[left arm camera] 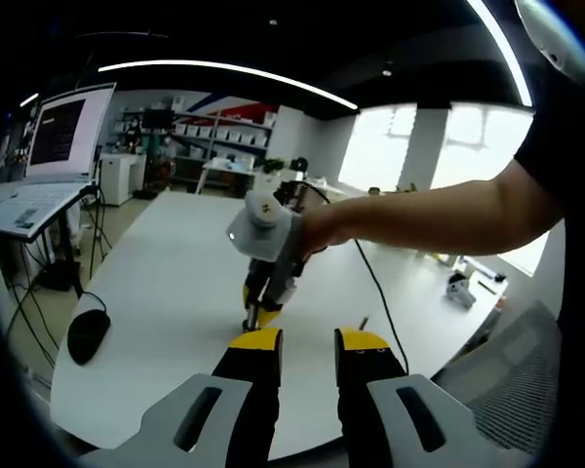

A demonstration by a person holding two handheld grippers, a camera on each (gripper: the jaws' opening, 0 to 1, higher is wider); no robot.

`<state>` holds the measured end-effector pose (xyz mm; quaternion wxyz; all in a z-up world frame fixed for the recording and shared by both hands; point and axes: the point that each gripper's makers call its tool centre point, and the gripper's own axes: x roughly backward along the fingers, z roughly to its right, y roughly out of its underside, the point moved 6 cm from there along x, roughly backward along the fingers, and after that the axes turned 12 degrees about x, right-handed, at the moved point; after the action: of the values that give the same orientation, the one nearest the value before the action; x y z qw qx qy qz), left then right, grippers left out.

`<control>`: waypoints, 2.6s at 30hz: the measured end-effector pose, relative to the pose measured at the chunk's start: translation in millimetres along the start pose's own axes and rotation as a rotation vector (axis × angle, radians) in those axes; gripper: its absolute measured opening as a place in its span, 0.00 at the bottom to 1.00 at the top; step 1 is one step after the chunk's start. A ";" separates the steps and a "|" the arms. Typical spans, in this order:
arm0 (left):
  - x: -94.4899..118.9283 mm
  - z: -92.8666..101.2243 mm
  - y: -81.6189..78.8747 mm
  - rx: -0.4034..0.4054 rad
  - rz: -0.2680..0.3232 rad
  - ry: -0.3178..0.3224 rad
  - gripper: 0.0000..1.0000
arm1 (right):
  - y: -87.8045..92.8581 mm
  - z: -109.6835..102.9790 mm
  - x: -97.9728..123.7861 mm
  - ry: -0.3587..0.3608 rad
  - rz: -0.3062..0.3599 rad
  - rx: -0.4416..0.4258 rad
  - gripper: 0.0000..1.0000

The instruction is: Place the washer onto the threaded stud by aligning its center hole with the stud, sliding it down to the base, and recovering from edge contact or off-axis alignment until the washer reaches the visible bottom stop.

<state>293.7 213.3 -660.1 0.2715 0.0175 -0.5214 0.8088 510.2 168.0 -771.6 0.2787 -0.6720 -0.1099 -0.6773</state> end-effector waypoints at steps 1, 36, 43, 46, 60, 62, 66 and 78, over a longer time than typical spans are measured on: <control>0.1 0.0 0.0 0.000 0.000 0.000 0.19 | -1.8 -0.4 4.0 0.008 0.014 0.009 0.28; 0.8 0.9 -0.2 0.002 0.013 0.008 0.19 | -43.3 -47.4 -39.2 -0.100 0.046 0.154 0.28; 0.7 1.6 -0.2 0.002 0.013 0.012 0.18 | -41.3 -46.9 -44.7 -0.090 0.013 0.183 0.29; 0.6 1.5 -0.1 0.003 0.010 0.011 0.18 | -40.9 -46.2 -45.7 -0.075 0.004 0.205 0.27; 0.4 1.4 0.4 0.001 0.004 0.009 0.18 | -35.7 -52.6 -41.3 -0.075 0.023 0.142 0.24; 0.4 1.3 0.3 0.001 0.005 0.009 0.18 | -35.8 -54.4 -38.5 -0.083 0.027 0.142 0.24; 0.5 1.2 0.1 0.002 0.005 0.008 0.18 | -36.1 -61.2 -30.5 -0.124 0.049 0.129 0.24; 0.4 1.3 0.2 0.001 0.006 0.008 0.18 | -24.9 -52.8 5.7 -0.106 0.033 0.130 0.24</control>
<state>292.9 212.3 -659.5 0.2711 0.0130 -0.5201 0.8098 452.6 159.5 -764.3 0.3267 -0.6892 -0.1570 -0.6274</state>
